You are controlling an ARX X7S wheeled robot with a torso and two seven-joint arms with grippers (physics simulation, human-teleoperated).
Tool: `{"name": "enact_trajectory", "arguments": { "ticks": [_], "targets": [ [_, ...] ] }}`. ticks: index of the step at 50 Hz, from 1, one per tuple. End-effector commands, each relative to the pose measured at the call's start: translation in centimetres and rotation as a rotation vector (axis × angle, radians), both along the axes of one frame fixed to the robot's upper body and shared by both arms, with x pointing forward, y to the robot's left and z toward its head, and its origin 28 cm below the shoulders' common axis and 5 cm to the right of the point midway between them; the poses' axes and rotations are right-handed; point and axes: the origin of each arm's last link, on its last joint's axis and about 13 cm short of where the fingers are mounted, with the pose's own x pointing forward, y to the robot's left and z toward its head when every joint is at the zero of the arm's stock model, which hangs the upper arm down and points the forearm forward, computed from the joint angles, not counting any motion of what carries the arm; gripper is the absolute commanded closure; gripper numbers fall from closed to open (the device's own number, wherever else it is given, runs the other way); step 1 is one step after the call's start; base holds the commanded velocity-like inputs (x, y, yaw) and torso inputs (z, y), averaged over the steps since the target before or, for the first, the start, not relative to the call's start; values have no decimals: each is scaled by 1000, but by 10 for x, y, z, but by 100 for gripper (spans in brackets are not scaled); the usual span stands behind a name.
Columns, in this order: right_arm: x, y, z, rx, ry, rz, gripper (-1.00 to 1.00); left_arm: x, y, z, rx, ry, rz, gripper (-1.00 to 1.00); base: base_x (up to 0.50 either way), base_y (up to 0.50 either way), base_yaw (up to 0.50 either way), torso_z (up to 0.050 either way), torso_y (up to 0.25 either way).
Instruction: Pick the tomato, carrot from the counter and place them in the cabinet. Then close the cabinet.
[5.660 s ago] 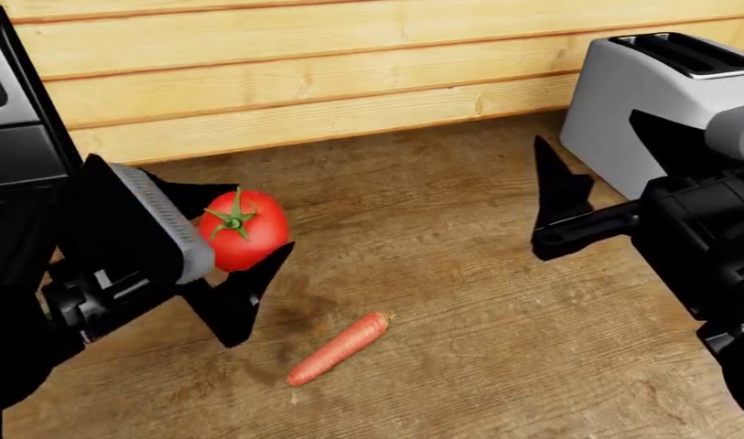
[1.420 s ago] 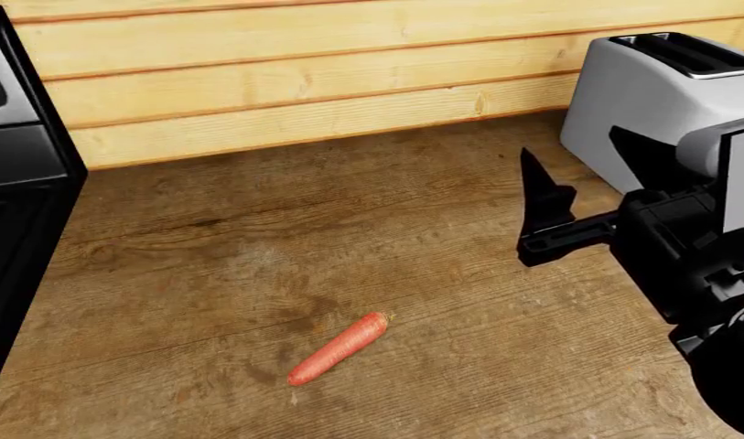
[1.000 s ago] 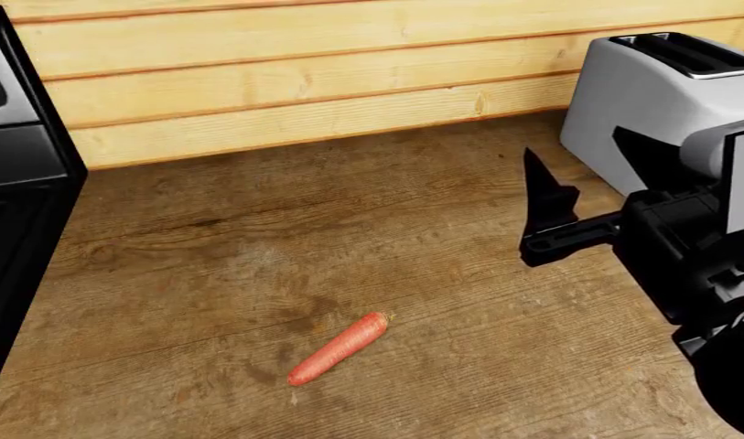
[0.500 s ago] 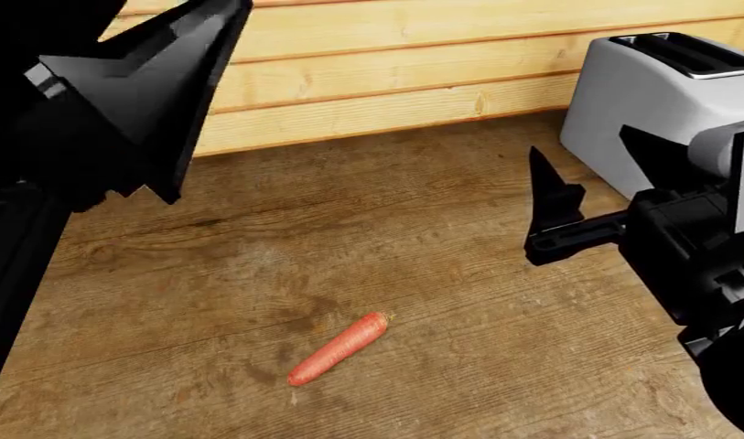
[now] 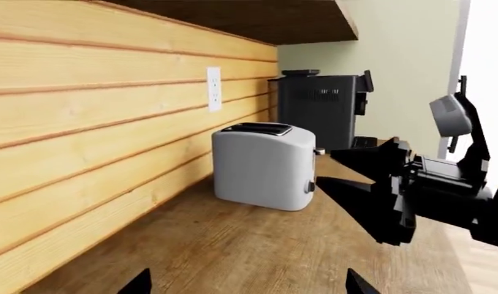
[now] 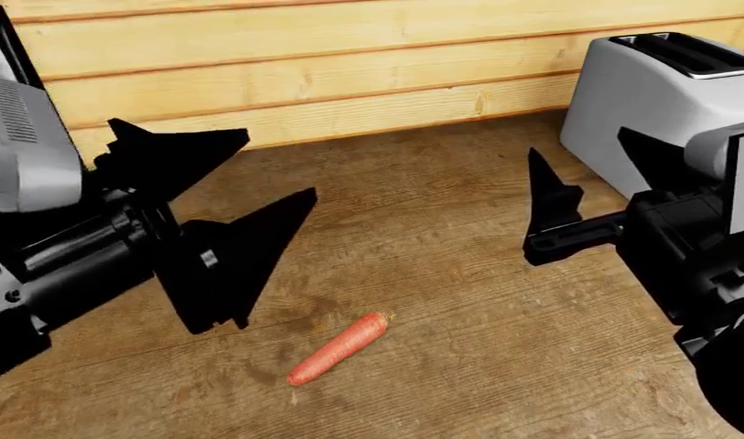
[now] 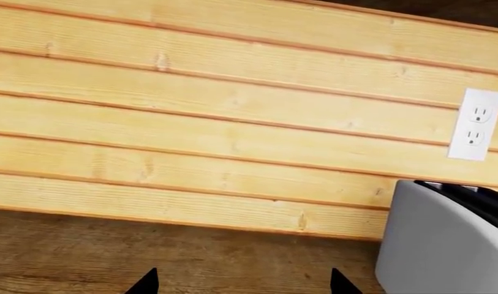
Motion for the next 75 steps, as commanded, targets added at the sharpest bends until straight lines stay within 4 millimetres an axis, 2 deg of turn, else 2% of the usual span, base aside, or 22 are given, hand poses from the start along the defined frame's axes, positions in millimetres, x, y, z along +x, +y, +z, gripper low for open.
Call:
{"name": "enact_trajectory", "arguments": {
  "ticks": [1, 10, 24, 31, 44, 75],
  "targets": [
    [0, -1, -2, 3, 1, -2, -100, -5, -8, -22, 56, 34, -31, -100, 0, 0, 0, 0, 0],
    [2, 0, -3, 8, 0, 2, -100, -5, -16, -39, 182, 13, -25, -100, 0, 0, 0, 0, 0],
    [2, -1, -4, 14, 0, 0, -100, -13, -35, -51, 298, -12, -5, -100, 0, 0, 0, 0, 0],
    [1, -3, -5, 15, -3, -3, -100, -11, -39, -61, 323, 15, -10, -100, 0, 0, 0, 0, 0],
    [2, -3, -5, 12, -8, -3, -100, 0, -38, -79, 371, 63, 23, -100, 0, 0, 0, 0, 0],
    [5, -1, -6, 8, -2, 1, -100, 11, -41, -99, 430, 164, 7, -100, 0, 0, 0, 0, 0]
  ]
}}
